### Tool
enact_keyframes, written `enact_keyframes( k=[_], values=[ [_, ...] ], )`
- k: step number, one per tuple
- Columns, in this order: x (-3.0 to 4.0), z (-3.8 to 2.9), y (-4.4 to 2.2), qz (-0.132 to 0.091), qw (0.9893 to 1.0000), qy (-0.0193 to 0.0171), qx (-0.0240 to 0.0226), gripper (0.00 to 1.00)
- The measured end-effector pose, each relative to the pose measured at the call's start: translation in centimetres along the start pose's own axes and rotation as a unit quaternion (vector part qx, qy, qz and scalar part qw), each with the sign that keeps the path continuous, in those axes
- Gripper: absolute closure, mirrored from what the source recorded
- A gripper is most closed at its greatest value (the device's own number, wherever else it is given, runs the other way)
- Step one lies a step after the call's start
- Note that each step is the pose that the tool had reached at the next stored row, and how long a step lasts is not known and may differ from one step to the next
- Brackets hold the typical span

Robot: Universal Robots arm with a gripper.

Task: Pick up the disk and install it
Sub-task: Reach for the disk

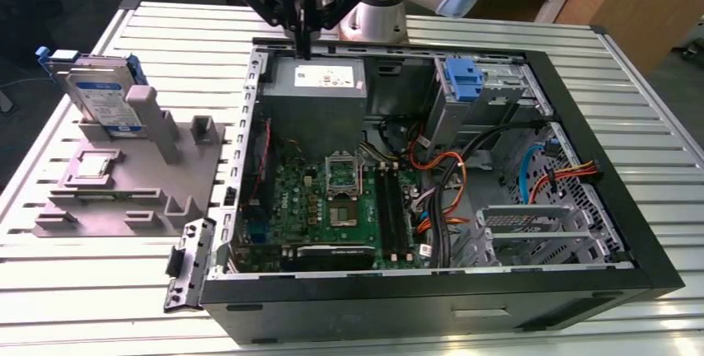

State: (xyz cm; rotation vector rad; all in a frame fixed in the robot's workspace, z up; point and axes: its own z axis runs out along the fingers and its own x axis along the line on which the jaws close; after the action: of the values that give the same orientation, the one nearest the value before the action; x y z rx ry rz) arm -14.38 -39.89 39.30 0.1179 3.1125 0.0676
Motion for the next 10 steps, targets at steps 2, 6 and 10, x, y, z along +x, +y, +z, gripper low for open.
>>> enact_keyframes(
  k=[2,6,10],
  values=[
    [0.07,0.00,0.00,0.000,1.0000,0.0000,0.0000,0.85],
    [0.20,0.00,-0.02,0.000,1.0000,0.0000,0.0000,0.85],
    [0.33,0.00,-0.03,0.000,1.0000,0.0000,0.0000,0.85]
  ],
)
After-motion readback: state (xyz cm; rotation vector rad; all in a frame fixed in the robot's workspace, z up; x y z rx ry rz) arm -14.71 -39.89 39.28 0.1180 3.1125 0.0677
